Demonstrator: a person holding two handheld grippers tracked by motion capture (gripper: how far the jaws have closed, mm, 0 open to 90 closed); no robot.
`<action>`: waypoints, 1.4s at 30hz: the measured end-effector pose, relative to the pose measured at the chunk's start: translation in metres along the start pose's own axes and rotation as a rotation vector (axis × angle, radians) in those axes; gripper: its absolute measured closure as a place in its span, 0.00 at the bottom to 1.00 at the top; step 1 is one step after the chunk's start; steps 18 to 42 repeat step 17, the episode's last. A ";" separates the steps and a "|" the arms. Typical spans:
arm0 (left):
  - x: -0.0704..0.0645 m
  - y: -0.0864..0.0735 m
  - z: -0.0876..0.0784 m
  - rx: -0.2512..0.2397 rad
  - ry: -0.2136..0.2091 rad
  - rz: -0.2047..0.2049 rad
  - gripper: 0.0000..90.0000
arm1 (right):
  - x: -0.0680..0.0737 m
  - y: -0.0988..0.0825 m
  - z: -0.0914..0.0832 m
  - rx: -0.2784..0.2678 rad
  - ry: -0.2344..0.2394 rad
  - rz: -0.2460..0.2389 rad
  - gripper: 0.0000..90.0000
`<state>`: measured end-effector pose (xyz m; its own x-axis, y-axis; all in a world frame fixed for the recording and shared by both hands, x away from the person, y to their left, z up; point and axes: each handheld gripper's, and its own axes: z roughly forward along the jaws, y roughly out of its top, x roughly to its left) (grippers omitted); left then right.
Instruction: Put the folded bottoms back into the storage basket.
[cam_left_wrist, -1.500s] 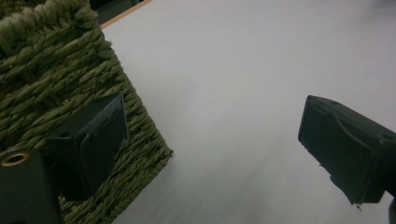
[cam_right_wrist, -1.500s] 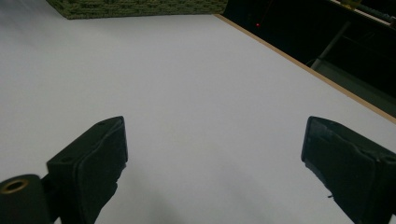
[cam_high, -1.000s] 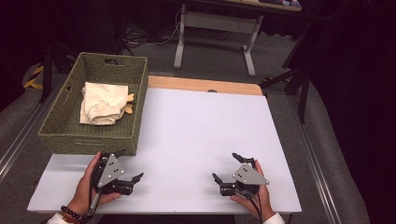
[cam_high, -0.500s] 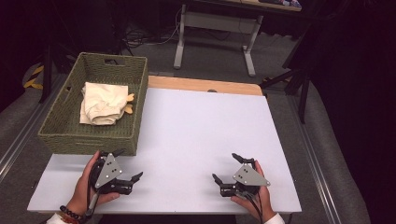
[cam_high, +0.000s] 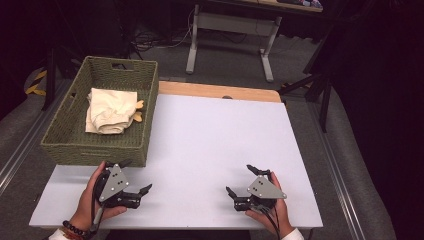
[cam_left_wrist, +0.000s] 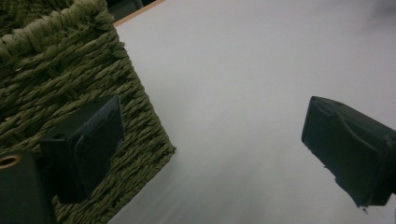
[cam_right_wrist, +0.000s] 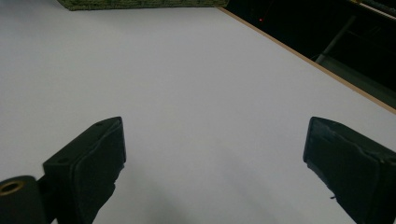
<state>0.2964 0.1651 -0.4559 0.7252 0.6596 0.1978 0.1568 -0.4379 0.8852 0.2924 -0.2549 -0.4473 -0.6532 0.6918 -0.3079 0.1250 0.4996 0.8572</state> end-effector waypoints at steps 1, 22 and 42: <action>0.000 0.000 0.000 0.001 0.001 0.002 0.08 | 0.000 0.000 0.000 -0.001 -0.001 -0.001 0.07; 0.000 0.002 0.003 0.007 0.003 0.002 0.08 | -0.002 -0.001 0.001 0.001 0.007 0.007 0.07; 0.000 0.002 0.003 0.007 0.003 0.002 0.08 | -0.002 -0.001 0.001 0.001 0.007 0.007 0.07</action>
